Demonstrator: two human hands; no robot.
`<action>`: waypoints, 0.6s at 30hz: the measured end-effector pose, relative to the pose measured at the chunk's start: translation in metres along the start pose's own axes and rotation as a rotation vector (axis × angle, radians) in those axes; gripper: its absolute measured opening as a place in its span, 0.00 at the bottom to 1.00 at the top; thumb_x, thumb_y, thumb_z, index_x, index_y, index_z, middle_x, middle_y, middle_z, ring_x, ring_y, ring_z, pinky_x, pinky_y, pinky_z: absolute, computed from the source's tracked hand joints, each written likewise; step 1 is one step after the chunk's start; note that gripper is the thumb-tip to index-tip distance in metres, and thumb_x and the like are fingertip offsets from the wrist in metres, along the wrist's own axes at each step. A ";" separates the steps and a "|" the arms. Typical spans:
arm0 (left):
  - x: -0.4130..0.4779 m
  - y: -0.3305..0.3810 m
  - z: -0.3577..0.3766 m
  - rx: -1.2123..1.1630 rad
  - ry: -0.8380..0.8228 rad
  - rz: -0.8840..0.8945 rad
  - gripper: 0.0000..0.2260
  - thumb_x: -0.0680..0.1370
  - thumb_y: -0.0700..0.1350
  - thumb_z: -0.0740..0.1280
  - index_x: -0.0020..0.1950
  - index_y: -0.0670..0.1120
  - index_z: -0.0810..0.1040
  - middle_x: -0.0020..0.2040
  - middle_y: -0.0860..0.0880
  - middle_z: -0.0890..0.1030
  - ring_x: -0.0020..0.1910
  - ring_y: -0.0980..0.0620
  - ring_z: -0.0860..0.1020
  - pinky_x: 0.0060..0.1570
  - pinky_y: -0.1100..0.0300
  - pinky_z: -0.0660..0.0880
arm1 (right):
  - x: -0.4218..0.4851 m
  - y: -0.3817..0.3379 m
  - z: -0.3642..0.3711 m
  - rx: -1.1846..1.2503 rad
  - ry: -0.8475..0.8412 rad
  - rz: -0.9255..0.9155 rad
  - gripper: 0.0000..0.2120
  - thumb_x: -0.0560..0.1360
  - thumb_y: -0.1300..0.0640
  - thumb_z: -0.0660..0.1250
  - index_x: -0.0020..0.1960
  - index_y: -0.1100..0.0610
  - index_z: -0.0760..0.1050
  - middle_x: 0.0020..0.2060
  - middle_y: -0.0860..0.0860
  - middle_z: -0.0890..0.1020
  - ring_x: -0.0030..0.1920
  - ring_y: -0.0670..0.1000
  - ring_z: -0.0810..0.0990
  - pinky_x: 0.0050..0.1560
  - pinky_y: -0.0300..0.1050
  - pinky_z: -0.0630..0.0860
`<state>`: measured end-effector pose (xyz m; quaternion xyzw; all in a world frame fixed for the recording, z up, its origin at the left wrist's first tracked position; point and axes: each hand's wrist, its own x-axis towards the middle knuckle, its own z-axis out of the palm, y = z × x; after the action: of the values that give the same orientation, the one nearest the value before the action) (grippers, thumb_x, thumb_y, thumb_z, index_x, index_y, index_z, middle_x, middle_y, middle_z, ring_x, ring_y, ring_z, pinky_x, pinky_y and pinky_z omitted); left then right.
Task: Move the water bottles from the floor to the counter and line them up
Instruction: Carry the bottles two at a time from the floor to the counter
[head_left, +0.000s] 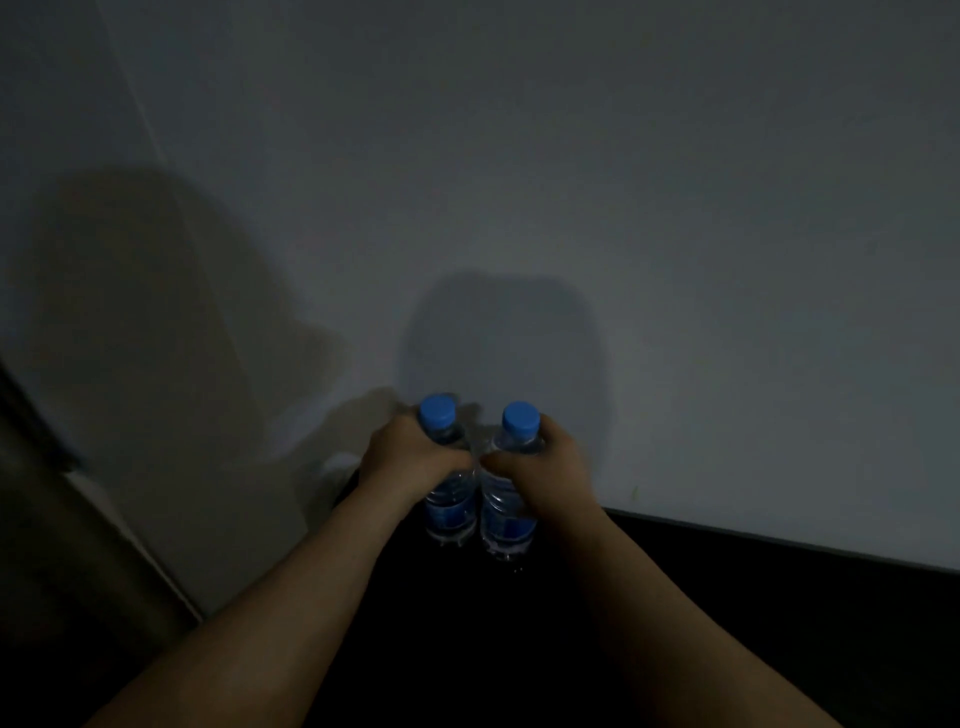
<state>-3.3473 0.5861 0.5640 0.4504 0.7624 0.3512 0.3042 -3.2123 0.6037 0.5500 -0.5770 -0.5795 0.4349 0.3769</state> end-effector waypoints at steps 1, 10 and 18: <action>0.005 0.002 0.000 0.016 -0.009 0.005 0.19 0.63 0.46 0.75 0.53 0.51 0.78 0.49 0.49 0.83 0.48 0.47 0.81 0.49 0.51 0.81 | 0.005 -0.001 0.001 -0.011 -0.011 0.005 0.18 0.65 0.58 0.74 0.52 0.50 0.74 0.45 0.51 0.80 0.52 0.58 0.80 0.53 0.61 0.79; 0.018 0.005 0.005 0.096 -0.077 0.106 0.32 0.70 0.48 0.72 0.70 0.52 0.61 0.62 0.48 0.77 0.58 0.45 0.77 0.58 0.53 0.74 | 0.021 0.004 0.005 -0.130 0.019 -0.029 0.28 0.66 0.49 0.71 0.64 0.51 0.68 0.55 0.56 0.78 0.56 0.58 0.77 0.57 0.59 0.76; 0.013 0.005 0.012 0.124 -0.033 0.082 0.35 0.71 0.54 0.71 0.72 0.50 0.58 0.65 0.45 0.75 0.60 0.42 0.76 0.54 0.55 0.73 | 0.010 0.004 0.003 -0.152 0.027 0.000 0.33 0.68 0.43 0.72 0.65 0.58 0.65 0.61 0.58 0.74 0.60 0.59 0.75 0.62 0.58 0.73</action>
<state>-3.3409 0.6022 0.5591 0.5049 0.7584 0.3083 0.2735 -3.2146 0.6135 0.5442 -0.6098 -0.6057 0.3818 0.3399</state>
